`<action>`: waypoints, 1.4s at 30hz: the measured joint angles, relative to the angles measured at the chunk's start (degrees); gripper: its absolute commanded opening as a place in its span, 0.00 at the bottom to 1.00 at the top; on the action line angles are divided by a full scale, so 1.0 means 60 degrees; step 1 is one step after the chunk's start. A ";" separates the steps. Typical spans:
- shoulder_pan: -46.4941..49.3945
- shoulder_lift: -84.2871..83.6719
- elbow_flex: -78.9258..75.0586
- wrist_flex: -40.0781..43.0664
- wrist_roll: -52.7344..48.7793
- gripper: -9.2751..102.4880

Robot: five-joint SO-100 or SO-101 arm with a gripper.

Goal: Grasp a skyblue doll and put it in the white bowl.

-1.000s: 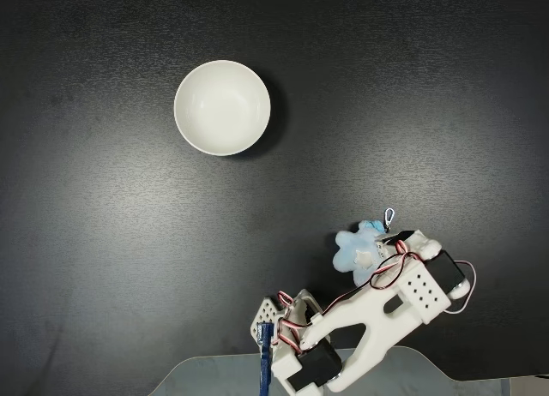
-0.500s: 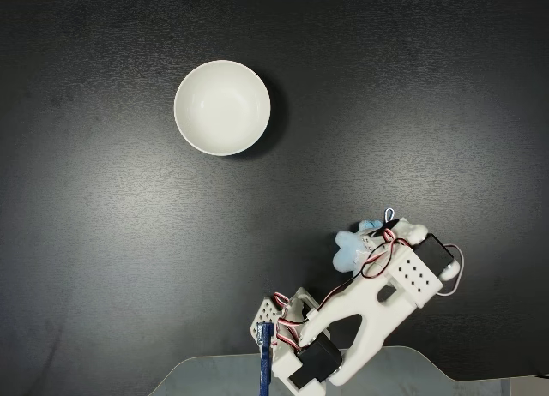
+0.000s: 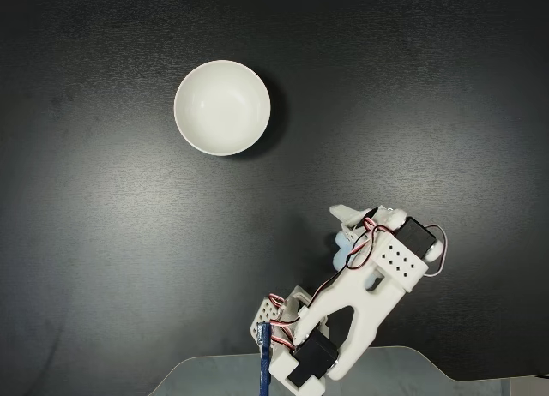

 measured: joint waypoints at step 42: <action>0.1816 -0.1567 0.1816 -0.2358 -0.1523 0.48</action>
